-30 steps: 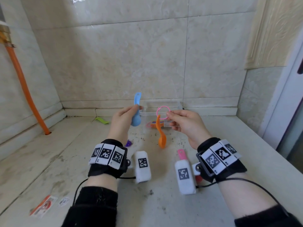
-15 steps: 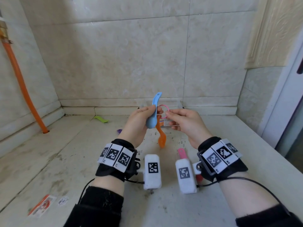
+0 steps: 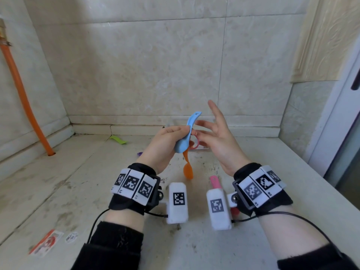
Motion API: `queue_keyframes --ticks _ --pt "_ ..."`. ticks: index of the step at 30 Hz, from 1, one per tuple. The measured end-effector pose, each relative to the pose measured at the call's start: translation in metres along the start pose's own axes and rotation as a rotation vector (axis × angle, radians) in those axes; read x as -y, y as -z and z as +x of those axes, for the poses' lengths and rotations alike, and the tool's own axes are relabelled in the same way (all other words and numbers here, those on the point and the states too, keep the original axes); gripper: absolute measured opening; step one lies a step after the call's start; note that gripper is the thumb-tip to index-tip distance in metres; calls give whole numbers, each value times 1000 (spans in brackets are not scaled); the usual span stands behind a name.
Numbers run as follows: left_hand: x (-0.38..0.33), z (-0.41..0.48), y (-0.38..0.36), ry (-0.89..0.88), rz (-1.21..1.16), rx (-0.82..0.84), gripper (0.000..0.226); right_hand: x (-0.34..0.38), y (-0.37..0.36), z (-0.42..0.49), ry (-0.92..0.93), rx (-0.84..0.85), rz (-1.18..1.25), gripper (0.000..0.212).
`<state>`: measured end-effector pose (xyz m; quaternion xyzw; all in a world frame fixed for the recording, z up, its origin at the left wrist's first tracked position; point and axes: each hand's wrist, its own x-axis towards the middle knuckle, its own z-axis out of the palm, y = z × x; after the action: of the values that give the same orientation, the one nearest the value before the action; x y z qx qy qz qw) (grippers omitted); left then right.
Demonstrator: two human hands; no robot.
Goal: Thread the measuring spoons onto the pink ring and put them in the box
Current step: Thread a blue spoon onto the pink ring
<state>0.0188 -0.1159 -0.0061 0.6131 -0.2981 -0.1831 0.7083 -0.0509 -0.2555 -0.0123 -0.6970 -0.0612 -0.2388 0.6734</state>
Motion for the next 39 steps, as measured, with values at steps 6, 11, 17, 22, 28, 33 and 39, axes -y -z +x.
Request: queue_keyframes --ticks 6,11,17,22,28,33,39 --pt "-1 -1 -3 49 15 -6 26 1 -1 -1 12 39 -73 36" --pt "1 0 -5 57 3 0 27 -1 4 -1 54 -98 -165 33" --pt "5 3 1 -12 -52 -47 29 -7 10 0 -7 -281 -124 12" --pt "7 4 4 -140 -3 -118 25 -9 11 3 -74 -363 -183 17" --pt "5 0 1 -193 70 -184 42 -8 10 3 -138 -333 -80 20" --pt "6 -1 -1 -195 204 -201 45 -5 7 2 -126 -310 98 15" --pt "4 2 0 -241 285 -323 22 0 3 2 -126 -277 219 23"
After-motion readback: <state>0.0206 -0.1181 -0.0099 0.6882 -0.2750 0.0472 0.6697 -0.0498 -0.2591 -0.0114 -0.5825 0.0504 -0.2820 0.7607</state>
